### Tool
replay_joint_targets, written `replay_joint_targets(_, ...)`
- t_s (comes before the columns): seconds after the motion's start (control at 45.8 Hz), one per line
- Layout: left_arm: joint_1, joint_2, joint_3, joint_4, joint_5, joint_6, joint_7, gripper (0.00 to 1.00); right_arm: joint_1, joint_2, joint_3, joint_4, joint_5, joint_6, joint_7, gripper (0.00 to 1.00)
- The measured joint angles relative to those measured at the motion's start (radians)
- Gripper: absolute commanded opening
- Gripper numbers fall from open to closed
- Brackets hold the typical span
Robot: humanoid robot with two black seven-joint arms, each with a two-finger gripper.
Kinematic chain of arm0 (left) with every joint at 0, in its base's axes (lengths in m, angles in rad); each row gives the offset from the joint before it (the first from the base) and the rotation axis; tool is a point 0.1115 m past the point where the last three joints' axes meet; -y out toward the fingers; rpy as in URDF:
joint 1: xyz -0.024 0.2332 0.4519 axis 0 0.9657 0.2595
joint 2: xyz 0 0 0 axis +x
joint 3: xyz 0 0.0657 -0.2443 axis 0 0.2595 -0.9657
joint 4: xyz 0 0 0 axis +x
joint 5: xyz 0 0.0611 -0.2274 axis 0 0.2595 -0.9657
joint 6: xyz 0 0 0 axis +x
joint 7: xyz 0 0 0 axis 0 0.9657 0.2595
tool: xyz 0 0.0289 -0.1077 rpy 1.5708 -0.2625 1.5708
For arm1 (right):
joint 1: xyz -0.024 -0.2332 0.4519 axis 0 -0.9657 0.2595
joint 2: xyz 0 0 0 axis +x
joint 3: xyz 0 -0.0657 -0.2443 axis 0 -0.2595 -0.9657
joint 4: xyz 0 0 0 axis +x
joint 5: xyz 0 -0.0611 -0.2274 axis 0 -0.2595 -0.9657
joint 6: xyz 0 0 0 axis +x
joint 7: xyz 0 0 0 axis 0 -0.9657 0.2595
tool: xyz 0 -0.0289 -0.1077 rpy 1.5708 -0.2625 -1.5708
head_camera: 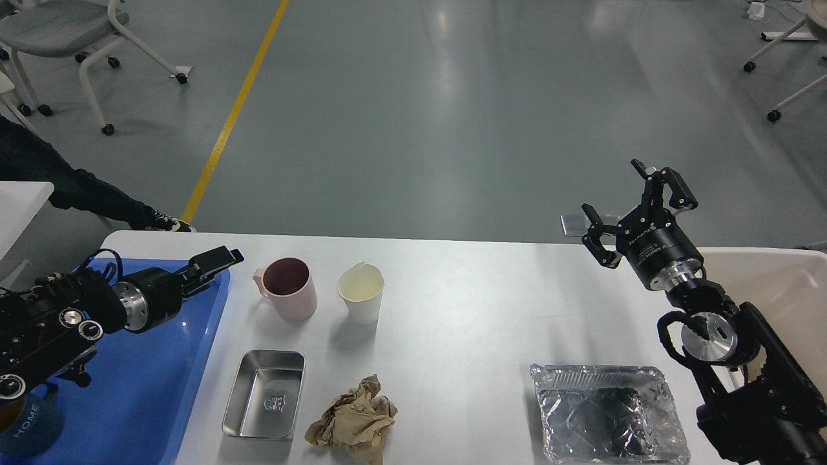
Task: Tidy desktop
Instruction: 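Reach the left gripper to the pink mug and grasp it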
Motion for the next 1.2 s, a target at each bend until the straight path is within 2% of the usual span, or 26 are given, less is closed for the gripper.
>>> replay_joint_targets(0.371,0.003,-0.136,0.0,0.103,-0.049,0.004,0.004,0.85,-0.007,0.002,-0.002,0.0,0.0,0.006,0.0,1.0)
replay_joint_targets(0.546,-0.012,-0.215,0.012,0.171,-0.057,0.008,0.055,0.85,-0.012,0.003,-0.001,0.0,0.0,0.012,0.0,1.0)
replay_joint_targets(0.721,-0.031,-0.241,0.014,0.196,-0.088,0.01,0.11,0.85,-0.015,0.004,0.0,0.0,0.0,0.015,0.0,1.0)
replay_joint_targets(0.918,-0.058,-0.243,0.018,0.197,-0.134,0.018,0.142,0.85,-0.018,0.006,0.0,0.0,0.001,0.015,0.0,1.0)
replay_joint_targets(1.07,-0.07,-0.243,0.023,0.197,-0.157,0.022,0.151,0.77,-0.02,0.006,0.0,0.0,0.0,0.015,0.0,1.0)
replay_joint_targets(1.202,-0.078,-0.244,0.045,0.198,-0.164,0.023,0.152,0.65,-0.02,0.009,0.0,0.0,0.0,0.015,0.0,1.0)
